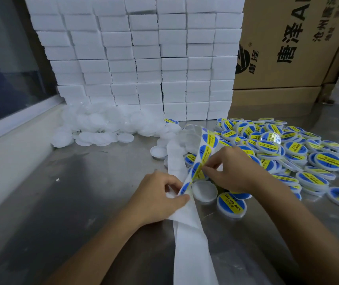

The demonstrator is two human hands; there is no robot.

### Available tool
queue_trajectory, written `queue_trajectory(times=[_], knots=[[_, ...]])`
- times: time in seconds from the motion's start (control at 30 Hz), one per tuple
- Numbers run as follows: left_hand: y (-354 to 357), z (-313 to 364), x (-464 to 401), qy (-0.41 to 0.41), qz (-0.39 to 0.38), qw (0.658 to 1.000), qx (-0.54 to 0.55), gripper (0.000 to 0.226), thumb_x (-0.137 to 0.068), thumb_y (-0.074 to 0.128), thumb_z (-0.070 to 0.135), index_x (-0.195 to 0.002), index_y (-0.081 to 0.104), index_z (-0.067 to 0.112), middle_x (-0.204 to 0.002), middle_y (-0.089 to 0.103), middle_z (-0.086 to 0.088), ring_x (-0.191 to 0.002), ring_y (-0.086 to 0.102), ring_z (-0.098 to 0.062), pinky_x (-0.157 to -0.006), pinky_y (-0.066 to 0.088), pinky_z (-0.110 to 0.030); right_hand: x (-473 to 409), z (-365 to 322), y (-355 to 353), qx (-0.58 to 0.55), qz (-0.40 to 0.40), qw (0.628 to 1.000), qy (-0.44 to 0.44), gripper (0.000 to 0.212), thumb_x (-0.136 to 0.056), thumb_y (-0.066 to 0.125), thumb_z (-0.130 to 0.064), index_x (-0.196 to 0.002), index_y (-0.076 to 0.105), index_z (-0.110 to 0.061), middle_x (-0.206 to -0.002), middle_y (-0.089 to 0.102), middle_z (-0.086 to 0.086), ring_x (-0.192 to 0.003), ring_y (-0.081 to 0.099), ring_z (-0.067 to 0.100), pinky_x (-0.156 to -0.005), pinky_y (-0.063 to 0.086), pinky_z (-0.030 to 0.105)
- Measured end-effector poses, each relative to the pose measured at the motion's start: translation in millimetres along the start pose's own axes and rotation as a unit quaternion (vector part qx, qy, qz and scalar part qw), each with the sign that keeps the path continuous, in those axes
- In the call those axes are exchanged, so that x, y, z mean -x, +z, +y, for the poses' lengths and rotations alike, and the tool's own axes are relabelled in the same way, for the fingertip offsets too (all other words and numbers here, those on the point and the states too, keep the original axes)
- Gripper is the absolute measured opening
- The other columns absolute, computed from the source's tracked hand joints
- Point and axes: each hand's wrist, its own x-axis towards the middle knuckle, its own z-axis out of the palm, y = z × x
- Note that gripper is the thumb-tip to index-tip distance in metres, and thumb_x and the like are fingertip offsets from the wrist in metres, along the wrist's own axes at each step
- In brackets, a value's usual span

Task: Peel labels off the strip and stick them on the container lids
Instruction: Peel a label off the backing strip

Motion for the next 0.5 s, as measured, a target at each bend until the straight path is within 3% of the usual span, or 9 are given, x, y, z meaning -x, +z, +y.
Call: queue_trajectory(times=[0.1, 0.2, 0.3, 0.43, 0.5], knots=[[2, -2, -3, -0.029, 0.034, 0.998, 0.032, 0.015, -0.08, 0.075, 0.027, -0.066, 0.069, 0.031, -0.061, 0.065, 0.017, -0.061, 0.058, 0.001, -0.057, 0.042, -0.01, 3, -9, 1, -0.02, 0.001, 1.0, -0.023, 0.023, -0.091, 0.056, -0.025, -0.103, 0.075, -0.027, -0.103, 0.073, -0.006, -0.102, 0.063, 0.022, -0.096, 0.046, 0.041], [-1, -3, -7, -0.076, 0.062, 0.985, 0.14, 0.011, -0.084, 0.072, 0.017, -0.073, 0.074, 0.019, -0.07, 0.074, 0.005, -0.067, 0.068, -0.015, -0.068, 0.053, -0.03, 5, -15, 2, -0.025, 0.009, 0.999, -0.046, 0.028, -0.092, 0.06, -0.031, -0.118, 0.067, -0.035, -0.117, 0.069, -0.008, -0.112, 0.059, 0.019, -0.101, 0.04, 0.038], [-6, 1, -7, -0.1, 0.079, 0.953, 0.275, 0.013, -0.088, 0.069, 0.014, -0.079, 0.076, 0.021, -0.077, 0.077, 0.001, -0.072, 0.071, -0.01, -0.069, 0.054, -0.027, 6, -20, 6, -0.046, 0.032, 0.996, -0.073, 0.038, -0.088, 0.065, -0.038, -0.126, 0.061, -0.037, -0.12, 0.067, -0.012, -0.11, 0.061, 0.009, -0.097, 0.043, 0.038], [-10, 4, -9, -0.132, 0.123, 0.908, 0.377, 0.007, -0.089, 0.068, 0.021, -0.085, 0.074, 0.019, -0.083, 0.077, -0.001, -0.074, 0.072, -0.012, -0.068, 0.055, -0.025, 8, -29, 16, -0.159, 0.079, 0.977, -0.119, 0.039, -0.083, 0.074, -0.031, -0.119, 0.059, -0.03, -0.099, 0.068, -0.011, -0.092, 0.064, 0.003, -0.083, 0.048, 0.021], [-11, 5, -10, -0.134, 0.137, 0.892, 0.408, 0.011, -0.09, 0.067, 0.021, -0.081, 0.074, 0.02, -0.082, 0.077, -0.003, -0.068, 0.071, -0.011, -0.061, 0.053, -0.022, 7, -35, 21, -0.211, 0.094, 0.964, -0.129, 0.026, -0.081, 0.076, -0.024, -0.104, 0.063, -0.024, -0.09, 0.068, -0.008, -0.085, 0.064, 0.003, -0.082, 0.05, 0.023]])
